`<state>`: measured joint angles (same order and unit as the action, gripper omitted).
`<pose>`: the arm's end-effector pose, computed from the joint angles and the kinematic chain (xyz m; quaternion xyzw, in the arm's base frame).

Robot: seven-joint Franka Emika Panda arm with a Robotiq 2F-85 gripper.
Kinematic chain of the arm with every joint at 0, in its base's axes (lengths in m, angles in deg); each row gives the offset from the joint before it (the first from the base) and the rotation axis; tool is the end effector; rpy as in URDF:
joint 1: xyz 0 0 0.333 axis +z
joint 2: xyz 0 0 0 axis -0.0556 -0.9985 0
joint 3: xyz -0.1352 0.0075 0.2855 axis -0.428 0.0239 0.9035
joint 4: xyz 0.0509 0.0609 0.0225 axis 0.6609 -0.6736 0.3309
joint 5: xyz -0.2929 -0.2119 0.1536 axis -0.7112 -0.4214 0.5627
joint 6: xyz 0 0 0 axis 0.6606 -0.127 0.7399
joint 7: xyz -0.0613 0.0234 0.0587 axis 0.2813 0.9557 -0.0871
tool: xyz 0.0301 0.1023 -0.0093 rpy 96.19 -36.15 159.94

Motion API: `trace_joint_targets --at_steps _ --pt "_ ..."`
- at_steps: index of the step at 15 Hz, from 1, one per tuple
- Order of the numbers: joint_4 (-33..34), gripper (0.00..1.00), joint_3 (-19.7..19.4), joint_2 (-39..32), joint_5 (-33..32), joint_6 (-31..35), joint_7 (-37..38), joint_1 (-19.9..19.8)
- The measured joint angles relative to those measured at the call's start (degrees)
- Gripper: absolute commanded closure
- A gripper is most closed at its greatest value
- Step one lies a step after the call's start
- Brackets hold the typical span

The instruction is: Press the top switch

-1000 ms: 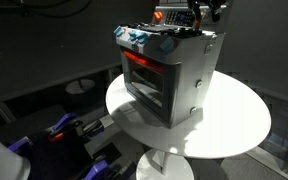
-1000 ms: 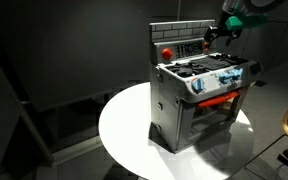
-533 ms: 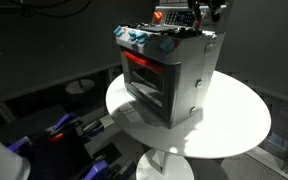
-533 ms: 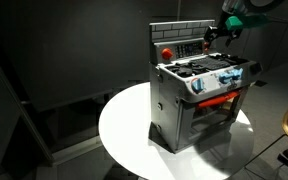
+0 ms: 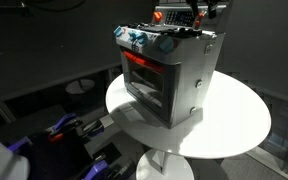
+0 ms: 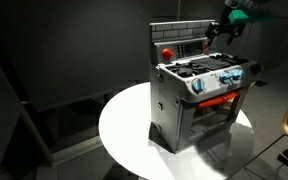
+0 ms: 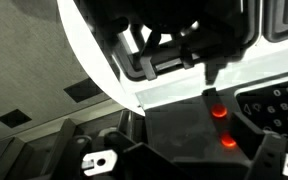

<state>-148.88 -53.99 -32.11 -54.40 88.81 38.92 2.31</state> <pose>0.6114 -0.0469 0.4512 0.9514 -0.2395 0.1850 0.0578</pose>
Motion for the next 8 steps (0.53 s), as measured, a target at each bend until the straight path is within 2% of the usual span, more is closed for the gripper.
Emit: trace_joint_targets --at_steps 4,8 --pt "-0.1 0.00 0.3 3.3 2.0 -7.2 -2.7 0.1" --pt "-0.1 0.00 0.7 7.2 3.9 -19.0 -6.7 0.1"
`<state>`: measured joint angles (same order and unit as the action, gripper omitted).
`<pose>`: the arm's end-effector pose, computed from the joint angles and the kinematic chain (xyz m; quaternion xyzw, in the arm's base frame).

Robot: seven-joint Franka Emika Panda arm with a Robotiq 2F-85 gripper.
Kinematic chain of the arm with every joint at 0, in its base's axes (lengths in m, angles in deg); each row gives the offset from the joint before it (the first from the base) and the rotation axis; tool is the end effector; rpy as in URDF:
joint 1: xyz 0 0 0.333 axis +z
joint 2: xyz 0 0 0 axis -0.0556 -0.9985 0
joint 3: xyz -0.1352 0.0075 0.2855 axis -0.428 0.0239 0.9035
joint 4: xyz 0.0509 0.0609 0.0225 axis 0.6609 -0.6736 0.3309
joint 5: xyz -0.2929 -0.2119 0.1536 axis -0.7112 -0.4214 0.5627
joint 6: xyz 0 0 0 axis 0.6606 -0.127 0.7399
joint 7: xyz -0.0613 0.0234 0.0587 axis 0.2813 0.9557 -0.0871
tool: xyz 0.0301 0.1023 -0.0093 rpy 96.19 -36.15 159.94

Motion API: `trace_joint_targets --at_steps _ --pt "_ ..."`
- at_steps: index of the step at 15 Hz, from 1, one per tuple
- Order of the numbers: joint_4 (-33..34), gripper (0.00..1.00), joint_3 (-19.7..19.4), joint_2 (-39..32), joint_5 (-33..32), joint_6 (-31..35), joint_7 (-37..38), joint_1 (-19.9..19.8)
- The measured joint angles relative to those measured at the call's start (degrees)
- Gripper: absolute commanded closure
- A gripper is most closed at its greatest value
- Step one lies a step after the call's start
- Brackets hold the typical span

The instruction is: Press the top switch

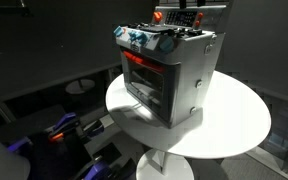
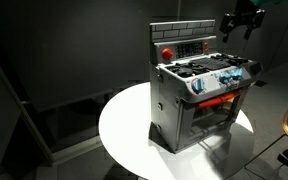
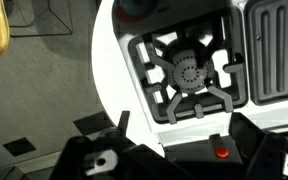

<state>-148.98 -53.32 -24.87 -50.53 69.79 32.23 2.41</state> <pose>0.5664 -0.0449 0.4890 0.9700 -0.2194 0.0784 0.0691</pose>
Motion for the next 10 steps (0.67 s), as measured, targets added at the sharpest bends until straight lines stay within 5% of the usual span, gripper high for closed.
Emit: trace_joint_targets --at_steps 10 --pt "0.2 0.00 0.1 9.3 6.6 -18.4 -14.8 -0.3"
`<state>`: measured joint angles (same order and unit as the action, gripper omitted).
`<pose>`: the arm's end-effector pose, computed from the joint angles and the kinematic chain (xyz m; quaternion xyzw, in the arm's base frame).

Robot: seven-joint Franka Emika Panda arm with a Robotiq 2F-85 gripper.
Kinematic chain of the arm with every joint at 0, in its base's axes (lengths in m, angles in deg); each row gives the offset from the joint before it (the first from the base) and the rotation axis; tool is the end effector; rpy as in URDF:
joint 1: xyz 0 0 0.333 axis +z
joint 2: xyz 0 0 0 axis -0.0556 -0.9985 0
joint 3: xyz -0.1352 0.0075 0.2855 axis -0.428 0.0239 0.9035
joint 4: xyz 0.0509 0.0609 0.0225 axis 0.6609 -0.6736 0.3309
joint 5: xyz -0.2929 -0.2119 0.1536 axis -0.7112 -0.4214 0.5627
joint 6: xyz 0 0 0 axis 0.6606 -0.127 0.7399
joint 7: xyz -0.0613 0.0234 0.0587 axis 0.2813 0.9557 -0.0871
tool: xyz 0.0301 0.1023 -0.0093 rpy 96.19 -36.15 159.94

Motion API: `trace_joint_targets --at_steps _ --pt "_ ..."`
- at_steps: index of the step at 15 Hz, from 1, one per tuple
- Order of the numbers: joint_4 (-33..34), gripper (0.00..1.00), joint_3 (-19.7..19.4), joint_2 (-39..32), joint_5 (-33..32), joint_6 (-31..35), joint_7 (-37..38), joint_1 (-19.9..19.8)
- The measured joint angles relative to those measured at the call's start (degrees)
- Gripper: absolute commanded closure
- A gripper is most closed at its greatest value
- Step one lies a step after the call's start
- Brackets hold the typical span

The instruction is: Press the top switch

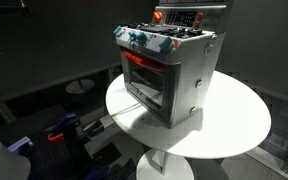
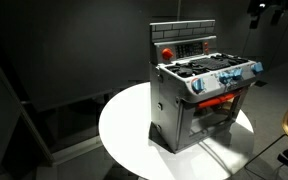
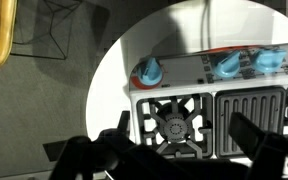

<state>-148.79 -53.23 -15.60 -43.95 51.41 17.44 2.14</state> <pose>0.5039 -0.0408 0.5470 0.9913 -0.1271 -0.0124 0.0314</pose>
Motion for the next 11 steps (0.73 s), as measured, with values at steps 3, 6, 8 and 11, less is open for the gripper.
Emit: trace_joint_targets --at_steps 3,6,8,11 --pt "0.0 0.00 0.0 0.9 0.8 -2.3 -2.1 -0.1" --pt "-0.1 0.00 0.0 0.8 0.8 -2.3 -2.1 -0.1" --pt "-0.1 0.00 0.0 0.7 0.8 -2.3 -2.1 -0.1" --pt "-0.1 0.00 0.0 0.7 0.8 -2.3 -2.1 -0.1"
